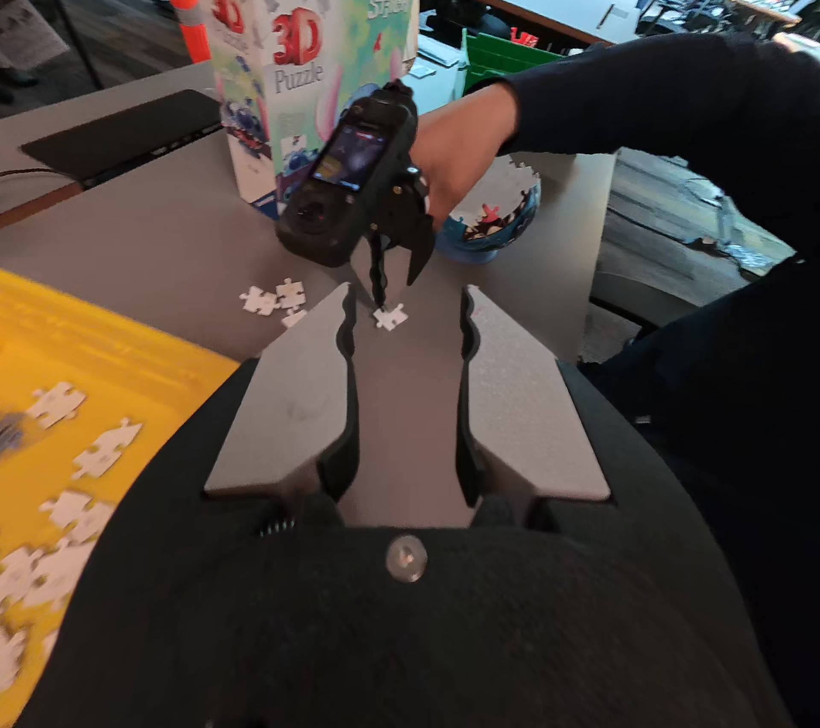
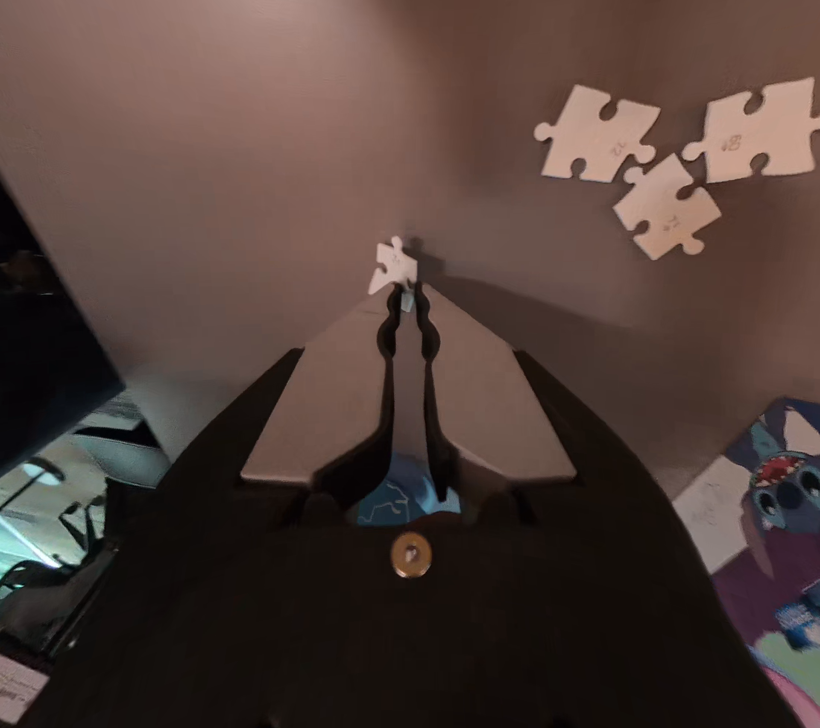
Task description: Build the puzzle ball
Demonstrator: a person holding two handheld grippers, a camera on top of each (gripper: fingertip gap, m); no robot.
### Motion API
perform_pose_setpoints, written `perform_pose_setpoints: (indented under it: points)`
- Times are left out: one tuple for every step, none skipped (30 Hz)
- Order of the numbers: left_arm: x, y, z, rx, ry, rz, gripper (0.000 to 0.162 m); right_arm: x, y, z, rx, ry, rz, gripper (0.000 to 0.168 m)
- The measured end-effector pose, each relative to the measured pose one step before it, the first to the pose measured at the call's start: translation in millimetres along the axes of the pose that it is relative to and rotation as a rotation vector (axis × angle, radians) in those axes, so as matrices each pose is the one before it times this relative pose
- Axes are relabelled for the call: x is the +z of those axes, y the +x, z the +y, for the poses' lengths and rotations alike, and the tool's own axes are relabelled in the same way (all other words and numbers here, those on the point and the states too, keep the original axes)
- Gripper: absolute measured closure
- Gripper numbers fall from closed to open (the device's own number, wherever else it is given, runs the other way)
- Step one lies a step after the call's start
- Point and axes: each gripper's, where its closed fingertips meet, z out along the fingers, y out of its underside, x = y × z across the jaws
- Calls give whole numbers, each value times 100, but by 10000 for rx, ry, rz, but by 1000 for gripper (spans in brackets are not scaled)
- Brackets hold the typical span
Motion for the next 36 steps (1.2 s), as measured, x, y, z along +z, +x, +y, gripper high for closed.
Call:
perform_pose_setpoints:
  points:
    - [-700,-501,236,48,-29,-292,117,177,621,336,-136,-352,488,159]
    - [-673,-621,253,0,-42,-302,117,38,517,328,-148,-250,432,145]
    - [-633,-724,265,-40,-62,-299,117,-152,346,-3,-83,35,310,135]
    - [-578,-735,263,-56,-62,-269,117,-375,201,-282,44,267,192,134]
    - [-552,-749,260,-52,-56,-250,117,-576,21,-324,132,328,60,134]
    - [-566,-860,250,-45,-59,-308,117,-798,-16,-274,153,348,53,134]
    - [-558,-1008,262,-23,-76,-403,117,-1016,7,-224,133,388,122,133]
    - [-508,-1142,323,5,-118,-462,117,-1211,-94,-182,93,440,159,132]
    - [-390,-1246,397,21,-169,-482,117,-1348,-238,-137,24,497,169,133]
    - [-178,-1272,456,-2,-218,-451,118,-1436,-319,-93,-33,544,198,133]
    - [86,-1159,525,-40,-290,-343,119,-1471,-313,-41,-32,552,238,134]
    - [393,-941,552,-36,-353,-200,119,-1428,-323,91,3,507,237,134]
    - [640,-748,500,-20,-363,-91,119,-1343,-350,193,37,461,211,134]
    - [835,-590,389,-12,-351,-19,119,-1233,-381,285,54,418,163,134]
    - [977,-396,340,22,-371,76,119,-1108,-403,410,55,357,135,134]
    - [1053,-353,317,29,-421,89,119,-1001,-279,514,60,300,190,134]
    - [1081,-388,289,29,-473,45,119,-934,-115,608,86,261,265,134]
    - [1054,-340,230,62,-486,48,119,-881,-26,685,128,227,271,133]
    - [1035,-233,183,116,-470,105,120,-857,-31,696,185,231,224,134]
    - [981,-228,124,143,-438,132,122,-839,-7,653,260,263,173,134]
    - [905,-468,66,83,-408,13,124,-818,2,668,325,247,115,134]
    - [795,-649,79,17,-403,-71,123,-803,35,717,345,195,83,134]
    - [700,-733,86,-35,-378,-94,122,-807,120,732,313,169,117,133]
    - [577,-818,62,-95,-339,-129,122,-816,244,684,259,181,185,133]
    - [473,-752,-51,-139,-235,-113,122,-817,254,622,210,187,205,133]
    - [397,-420,-168,-136,-123,35,122,-800,212,565,168,186,183,132]
    - [419,45,-145,-83,-105,252,121,-778,189,492,137,209,177,132]
    - [459,261,35,6,-193,315,121,-744,153,426,128,211,158,132]
    - [518,35,145,89,-258,107,120,-684,103,417,128,175,118,132]
    - [536,-213,191,158,-263,-113,118,-626,104,408,116,143,98,132]
    - [517,-270,190,234,-249,-173,116,-552,134,358,97,132,106,132]
    - [443,-341,68,230,-171,-220,115,-496,141,319,86,121,98,132]
    - [364,-308,-40,115,-71,-168,114,-414,108,272,88,103,56,133]
    - [333,-90,31,-23,-96,7,111,-332,54,253,97,86,11,132]
    - [315,-32,137,-100,-177,69,109,-261,52,220,88,67,3,132]
    - [308,-86,151,-62,-167,16,107,-199,68,219,54,42,24,132]
